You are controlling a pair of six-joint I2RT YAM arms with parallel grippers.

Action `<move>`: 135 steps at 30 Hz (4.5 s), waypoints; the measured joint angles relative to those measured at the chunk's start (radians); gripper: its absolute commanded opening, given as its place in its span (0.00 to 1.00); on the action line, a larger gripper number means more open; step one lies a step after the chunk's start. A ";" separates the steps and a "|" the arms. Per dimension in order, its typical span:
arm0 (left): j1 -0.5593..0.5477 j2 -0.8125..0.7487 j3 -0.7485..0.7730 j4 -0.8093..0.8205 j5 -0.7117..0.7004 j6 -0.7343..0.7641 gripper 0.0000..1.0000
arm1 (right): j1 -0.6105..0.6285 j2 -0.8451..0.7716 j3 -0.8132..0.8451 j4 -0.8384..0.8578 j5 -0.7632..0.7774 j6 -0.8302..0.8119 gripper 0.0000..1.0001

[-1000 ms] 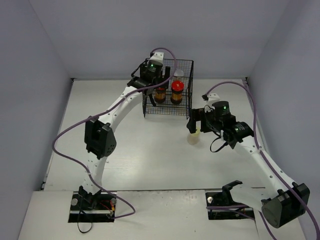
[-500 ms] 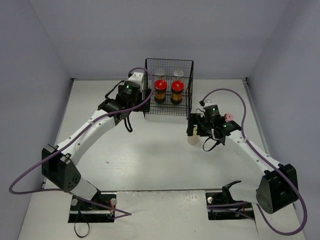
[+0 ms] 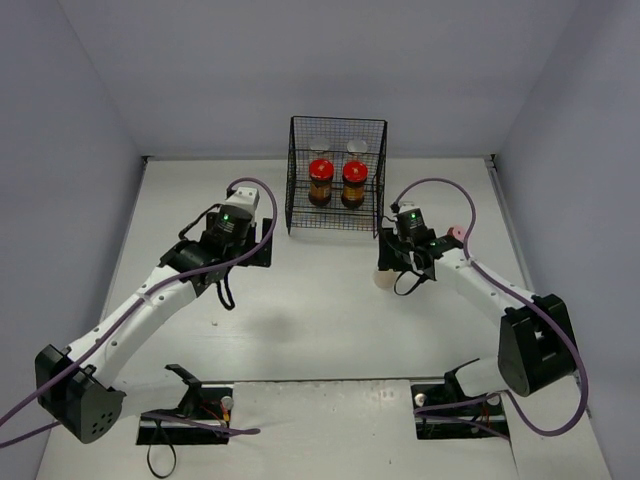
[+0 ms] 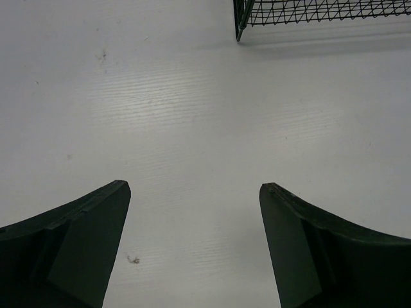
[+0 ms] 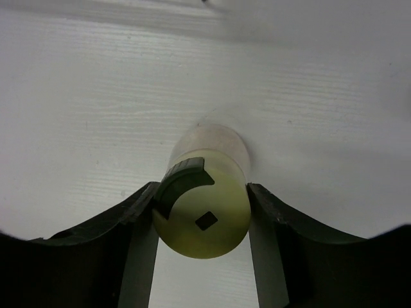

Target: Organize the condiment bottles

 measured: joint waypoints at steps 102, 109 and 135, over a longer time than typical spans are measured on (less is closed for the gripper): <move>0.000 -0.259 -0.205 -0.197 0.091 -0.108 0.83 | -0.386 0.338 0.444 -0.251 0.246 0.038 0.92; 0.000 -0.238 -0.205 -0.182 0.098 -0.108 0.83 | -0.386 0.338 0.410 -0.244 0.230 0.045 0.82; 0.000 -0.179 -0.205 -0.146 0.135 -0.108 0.83 | -0.234 0.188 0.502 -0.243 0.167 -0.023 0.00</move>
